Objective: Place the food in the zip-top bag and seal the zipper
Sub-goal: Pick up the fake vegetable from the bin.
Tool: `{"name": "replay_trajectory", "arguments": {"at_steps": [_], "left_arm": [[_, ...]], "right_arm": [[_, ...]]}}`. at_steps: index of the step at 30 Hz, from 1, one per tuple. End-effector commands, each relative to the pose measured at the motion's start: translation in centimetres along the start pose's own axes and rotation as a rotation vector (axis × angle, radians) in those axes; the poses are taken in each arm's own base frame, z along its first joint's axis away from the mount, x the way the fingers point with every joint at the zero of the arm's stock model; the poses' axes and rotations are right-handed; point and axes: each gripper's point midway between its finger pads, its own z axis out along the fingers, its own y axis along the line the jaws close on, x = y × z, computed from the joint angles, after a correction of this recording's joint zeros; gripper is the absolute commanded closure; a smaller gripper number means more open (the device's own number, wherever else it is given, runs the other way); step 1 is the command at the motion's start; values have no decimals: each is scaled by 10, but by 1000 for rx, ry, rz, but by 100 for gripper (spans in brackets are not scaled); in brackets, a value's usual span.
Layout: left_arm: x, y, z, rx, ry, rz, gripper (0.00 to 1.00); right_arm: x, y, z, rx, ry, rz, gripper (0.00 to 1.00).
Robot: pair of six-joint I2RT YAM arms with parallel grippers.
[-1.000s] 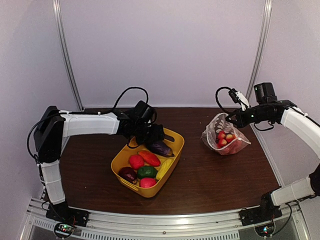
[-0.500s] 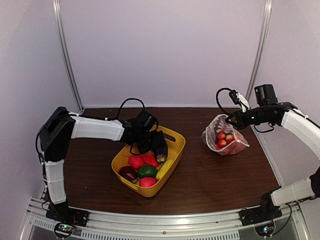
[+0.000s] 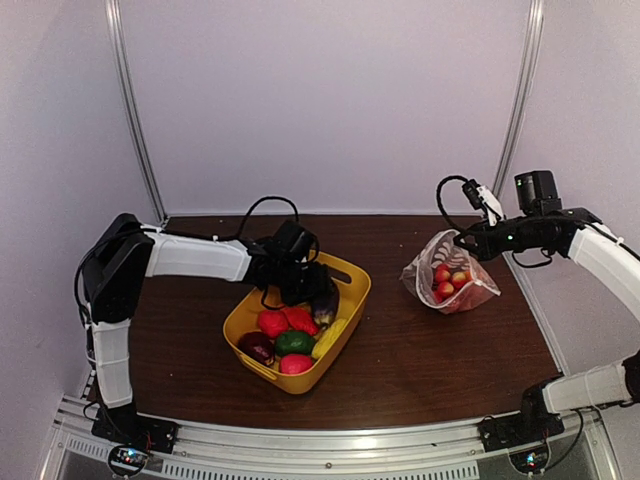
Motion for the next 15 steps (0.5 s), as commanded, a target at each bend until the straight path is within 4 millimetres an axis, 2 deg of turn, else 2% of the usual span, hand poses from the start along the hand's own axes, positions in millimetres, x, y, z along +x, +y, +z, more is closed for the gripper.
{"name": "replay_trajectory", "arguments": {"at_steps": [1,5,8,11,15], "left_arm": [[-27,-51,-46,116,-80,119,51],[-44,-89,-106,206,-195,146,53],[-53,-127,-148,348,-301,159,54],[-52,-174,-183,545,-426,232,55],[-44,-227,-219,808,-600,279,58]], "right_arm": [[-10,1,-9,18,-26,-18,100],[-17,3,-15,17,-29,-11,100],[-20,4,-15,7,-15,26,100],[-26,4,-13,-3,-4,75,100],[-37,9,-10,-49,-8,141,100]]}}
